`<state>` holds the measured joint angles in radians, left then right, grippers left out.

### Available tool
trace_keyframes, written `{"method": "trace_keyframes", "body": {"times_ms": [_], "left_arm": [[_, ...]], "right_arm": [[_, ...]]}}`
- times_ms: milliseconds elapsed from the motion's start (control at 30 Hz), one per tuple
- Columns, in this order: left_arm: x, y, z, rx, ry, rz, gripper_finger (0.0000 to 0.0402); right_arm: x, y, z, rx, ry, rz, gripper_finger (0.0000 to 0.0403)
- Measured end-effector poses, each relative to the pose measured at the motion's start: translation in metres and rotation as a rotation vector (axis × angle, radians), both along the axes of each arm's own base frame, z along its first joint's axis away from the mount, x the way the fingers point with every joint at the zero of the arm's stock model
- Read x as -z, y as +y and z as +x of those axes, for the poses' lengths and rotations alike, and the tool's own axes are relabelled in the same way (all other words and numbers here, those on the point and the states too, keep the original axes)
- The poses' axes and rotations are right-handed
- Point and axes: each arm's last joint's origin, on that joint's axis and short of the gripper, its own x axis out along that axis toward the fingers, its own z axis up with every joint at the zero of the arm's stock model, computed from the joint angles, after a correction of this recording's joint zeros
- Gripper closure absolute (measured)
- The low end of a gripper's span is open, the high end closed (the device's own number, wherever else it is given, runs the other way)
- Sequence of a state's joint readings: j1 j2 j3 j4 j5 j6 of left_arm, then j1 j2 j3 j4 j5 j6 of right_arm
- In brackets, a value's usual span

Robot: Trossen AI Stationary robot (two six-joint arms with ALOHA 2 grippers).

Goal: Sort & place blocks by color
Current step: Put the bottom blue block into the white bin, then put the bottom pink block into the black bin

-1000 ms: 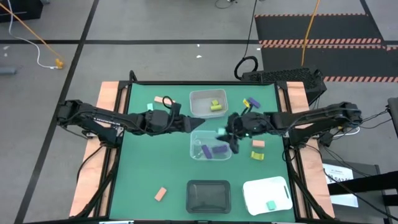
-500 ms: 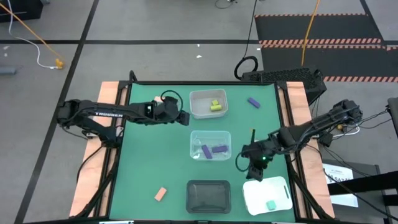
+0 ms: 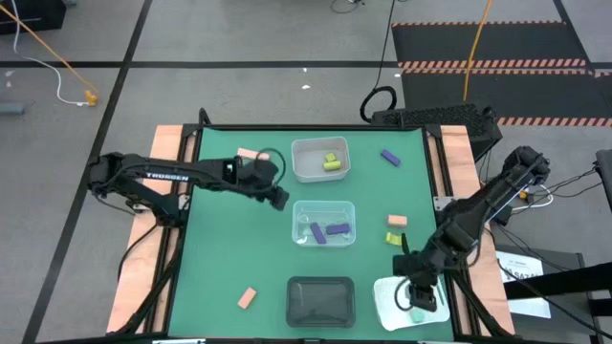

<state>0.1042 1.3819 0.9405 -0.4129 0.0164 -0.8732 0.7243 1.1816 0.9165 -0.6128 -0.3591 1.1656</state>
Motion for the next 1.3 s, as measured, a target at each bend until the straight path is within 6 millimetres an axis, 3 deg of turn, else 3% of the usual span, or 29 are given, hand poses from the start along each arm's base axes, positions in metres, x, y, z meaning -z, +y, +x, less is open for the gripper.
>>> {"method": "trace_keyframes", "body": {"times_ms": [300, 567, 967, 1300], "left_arm": [[0.011, -0.082, -0.02, 0.13, 0.216, -0.154, 0.0279], [0.012, -0.14, -0.041, 0.156, 0.268, -0.233, 0.0275], [0.015, -0.188, -0.067, 0.169, 0.327, -0.313, 0.019], [0.053, -0.216, -0.063, 0.1, 0.442, -0.307, 0.0176]], "right_arm": [[0.016, 0.02, -0.005, -0.08, 0.003, -0.077, 0.0262], [0.027, 0.025, 0.0, -0.165, -0.021, -0.128, 0.0224], [0.026, 0.033, 0.006, -0.173, -0.117, -0.094, 0.0162], [0.026, 0.033, 0.006, -0.182, -0.168, -0.13, 0.0161]]}}
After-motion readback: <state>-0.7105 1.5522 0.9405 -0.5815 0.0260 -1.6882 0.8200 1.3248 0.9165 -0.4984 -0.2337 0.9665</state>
